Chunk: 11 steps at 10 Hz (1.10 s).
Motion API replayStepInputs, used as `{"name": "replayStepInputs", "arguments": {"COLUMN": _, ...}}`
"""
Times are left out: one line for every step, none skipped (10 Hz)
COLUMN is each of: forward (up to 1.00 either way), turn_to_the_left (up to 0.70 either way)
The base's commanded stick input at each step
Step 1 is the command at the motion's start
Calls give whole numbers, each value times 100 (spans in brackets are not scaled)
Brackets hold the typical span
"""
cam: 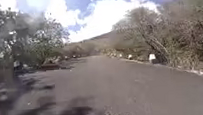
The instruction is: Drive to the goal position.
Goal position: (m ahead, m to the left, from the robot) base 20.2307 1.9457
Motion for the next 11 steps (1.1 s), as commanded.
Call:
{"name": "replayStepInputs", "arguments": {"forward": 70, "turn_to_the_left": 0}}
{"name": "replayStepInputs", "arguments": {"forward": 70, "turn_to_the_left": 0}}
{"name": "replayStepInputs", "arguments": {"forward": 70, "turn_to_the_left": 0}}
{"name": "replayStepInputs", "arguments": {"forward": 70, "turn_to_the_left": 0}}
{"name": "replayStepInputs", "arguments": {"forward": 70, "turn_to_the_left": 0}}
{"name": "replayStepInputs", "arguments": {"forward": 70, "turn_to_the_left": 0}}
{"name": "replayStepInputs", "arguments": {"forward": 70, "turn_to_the_left": 0}}
{"name": "replayStepInputs", "arguments": {"forward": 70, "turn_to_the_left": 2}}
{"name": "replayStepInputs", "arguments": {"forward": 70, "turn_to_the_left": 2}}
{"name": "replayStepInputs", "arguments": {"forward": 70, "turn_to_the_left": 3}}
{"name": "replayStepInputs", "arguments": {"forward": 70, "turn_to_the_left": 4}}
